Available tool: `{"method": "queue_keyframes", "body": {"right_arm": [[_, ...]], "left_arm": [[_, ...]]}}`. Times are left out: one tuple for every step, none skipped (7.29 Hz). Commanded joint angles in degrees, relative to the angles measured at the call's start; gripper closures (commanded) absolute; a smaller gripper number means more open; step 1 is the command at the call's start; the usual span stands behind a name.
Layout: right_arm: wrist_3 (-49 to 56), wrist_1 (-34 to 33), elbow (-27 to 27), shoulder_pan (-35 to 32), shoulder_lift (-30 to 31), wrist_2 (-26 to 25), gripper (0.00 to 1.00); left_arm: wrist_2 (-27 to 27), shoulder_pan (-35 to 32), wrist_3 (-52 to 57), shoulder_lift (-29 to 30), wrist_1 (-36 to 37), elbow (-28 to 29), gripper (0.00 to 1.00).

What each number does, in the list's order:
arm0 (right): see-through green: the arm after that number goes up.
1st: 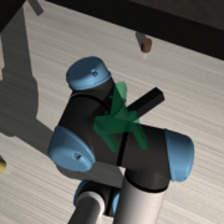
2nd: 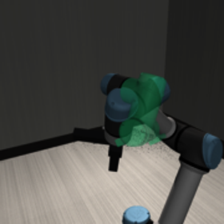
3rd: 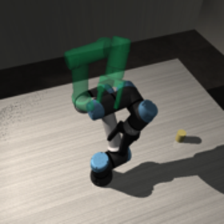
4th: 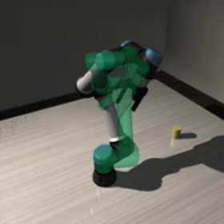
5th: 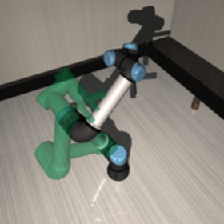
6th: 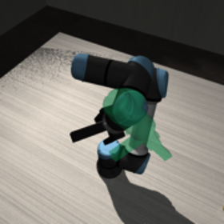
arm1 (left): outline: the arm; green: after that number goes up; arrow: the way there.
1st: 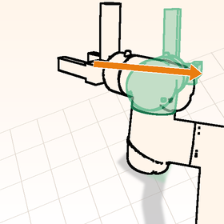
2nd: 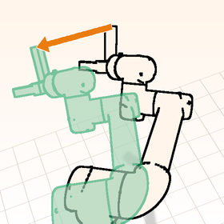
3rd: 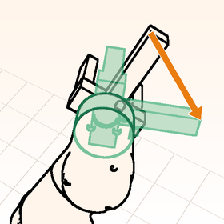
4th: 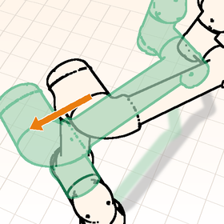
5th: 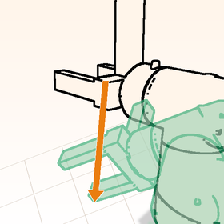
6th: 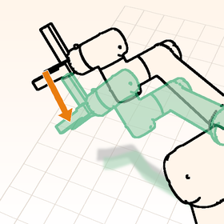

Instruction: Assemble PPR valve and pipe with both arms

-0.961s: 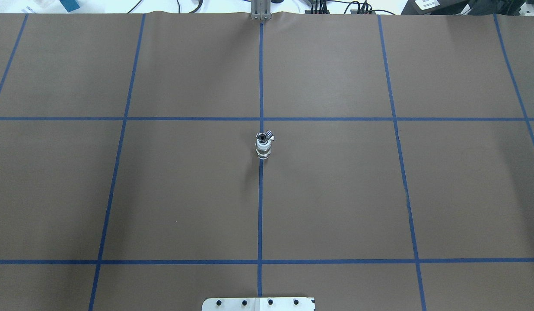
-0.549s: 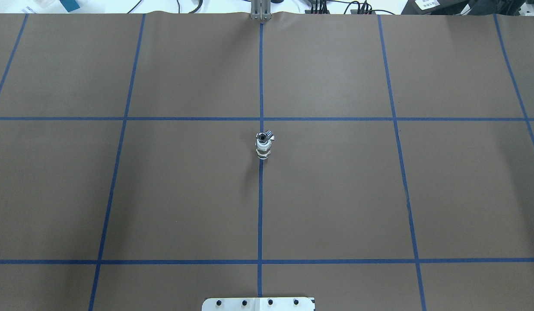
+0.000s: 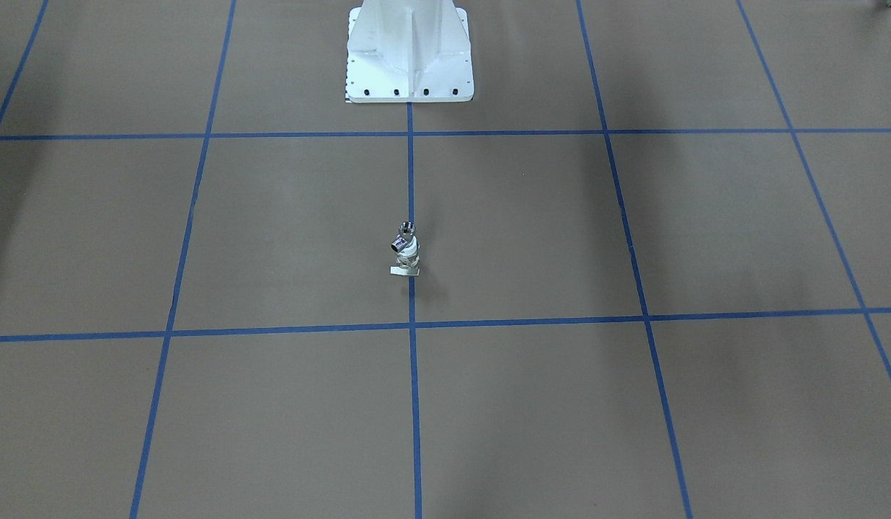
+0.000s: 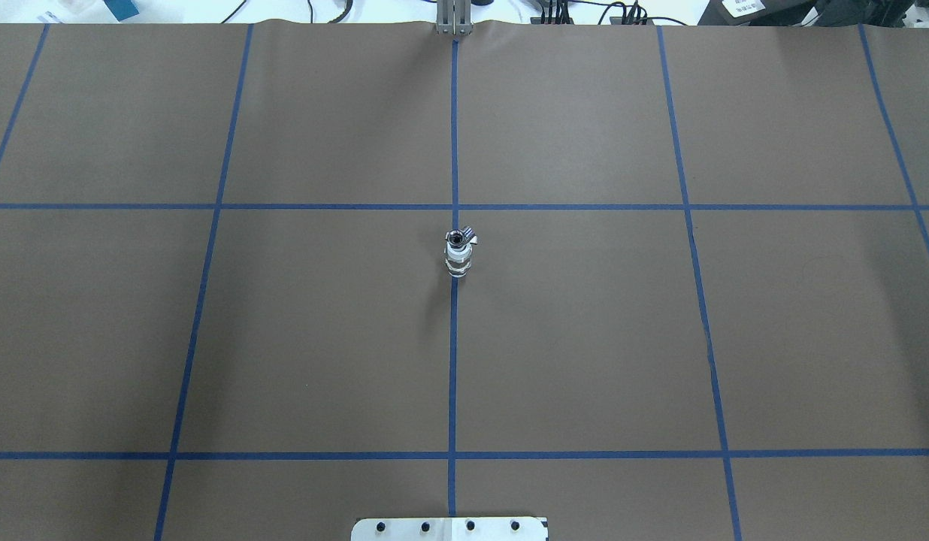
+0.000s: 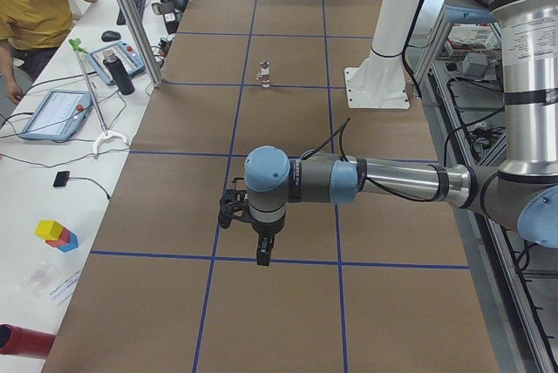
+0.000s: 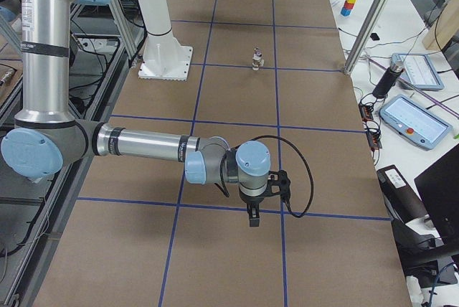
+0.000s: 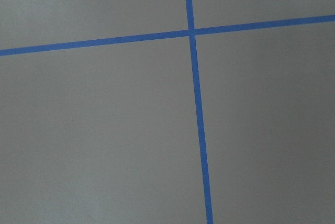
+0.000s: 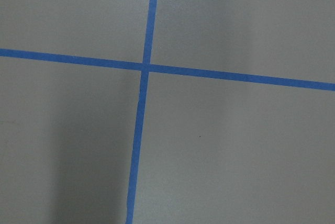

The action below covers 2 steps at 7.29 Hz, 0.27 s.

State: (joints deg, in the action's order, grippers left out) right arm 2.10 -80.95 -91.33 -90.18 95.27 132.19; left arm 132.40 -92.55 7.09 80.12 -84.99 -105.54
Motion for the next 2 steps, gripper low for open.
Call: {"method": "queue_keyframes", "body": {"right_arm": [[0.0, 0.0, 0.1, 0.0, 0.0, 0.0, 0.0], [0.0, 0.0, 0.1, 0.0, 0.0, 0.0, 0.0]], "left_arm": [[-0.1, 0.0, -0.1, 0.0, 0.0, -0.1, 0.0], [-0.1, 0.0, -0.1, 0.0, 0.0, -0.1, 0.0]]}}
